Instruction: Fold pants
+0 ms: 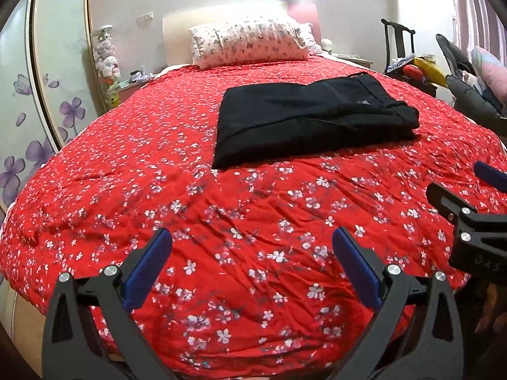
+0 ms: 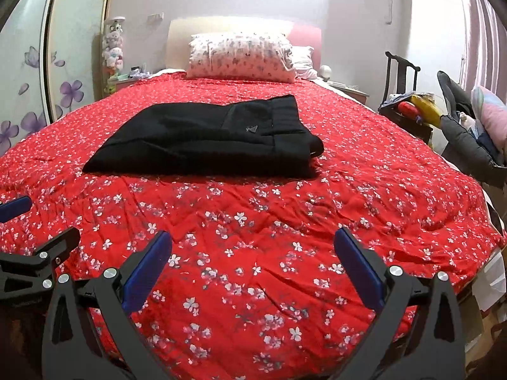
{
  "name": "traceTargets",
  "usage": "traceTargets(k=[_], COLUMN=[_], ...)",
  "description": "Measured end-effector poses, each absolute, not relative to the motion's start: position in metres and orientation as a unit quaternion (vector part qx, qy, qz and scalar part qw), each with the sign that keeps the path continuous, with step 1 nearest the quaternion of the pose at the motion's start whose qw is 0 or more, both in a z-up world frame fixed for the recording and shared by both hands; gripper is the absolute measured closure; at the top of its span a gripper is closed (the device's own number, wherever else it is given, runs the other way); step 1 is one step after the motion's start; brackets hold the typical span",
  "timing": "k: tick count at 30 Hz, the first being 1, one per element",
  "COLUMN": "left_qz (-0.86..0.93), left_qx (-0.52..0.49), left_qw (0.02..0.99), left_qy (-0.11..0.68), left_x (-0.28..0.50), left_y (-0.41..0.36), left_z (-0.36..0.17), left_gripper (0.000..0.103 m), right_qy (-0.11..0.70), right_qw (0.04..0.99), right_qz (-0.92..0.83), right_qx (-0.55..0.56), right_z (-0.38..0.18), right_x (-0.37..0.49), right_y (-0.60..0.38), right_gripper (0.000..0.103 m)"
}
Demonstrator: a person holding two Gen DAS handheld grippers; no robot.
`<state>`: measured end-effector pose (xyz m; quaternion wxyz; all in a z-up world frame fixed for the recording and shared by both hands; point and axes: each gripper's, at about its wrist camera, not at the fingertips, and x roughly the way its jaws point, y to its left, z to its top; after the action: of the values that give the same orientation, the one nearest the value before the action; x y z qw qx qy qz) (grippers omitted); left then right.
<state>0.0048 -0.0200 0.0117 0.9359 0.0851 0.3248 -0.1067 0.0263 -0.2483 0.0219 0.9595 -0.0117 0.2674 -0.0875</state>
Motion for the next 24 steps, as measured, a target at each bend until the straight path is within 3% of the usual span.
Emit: traceTargets(k=[24], left_qz=[-0.123], left_qx=[0.092], left_qw=[0.931], left_qy=[0.332], left_x=[0.0024], left_y=[-0.0276], left_z=[0.0087], left_gripper=[0.002], right_qy=[0.279], right_qw=[0.955], right_qz=[-0.100], right_qx=[-0.005], right_z=[0.0192], right_x=[0.0271], right_y=[-0.2553], right_gripper=[0.001])
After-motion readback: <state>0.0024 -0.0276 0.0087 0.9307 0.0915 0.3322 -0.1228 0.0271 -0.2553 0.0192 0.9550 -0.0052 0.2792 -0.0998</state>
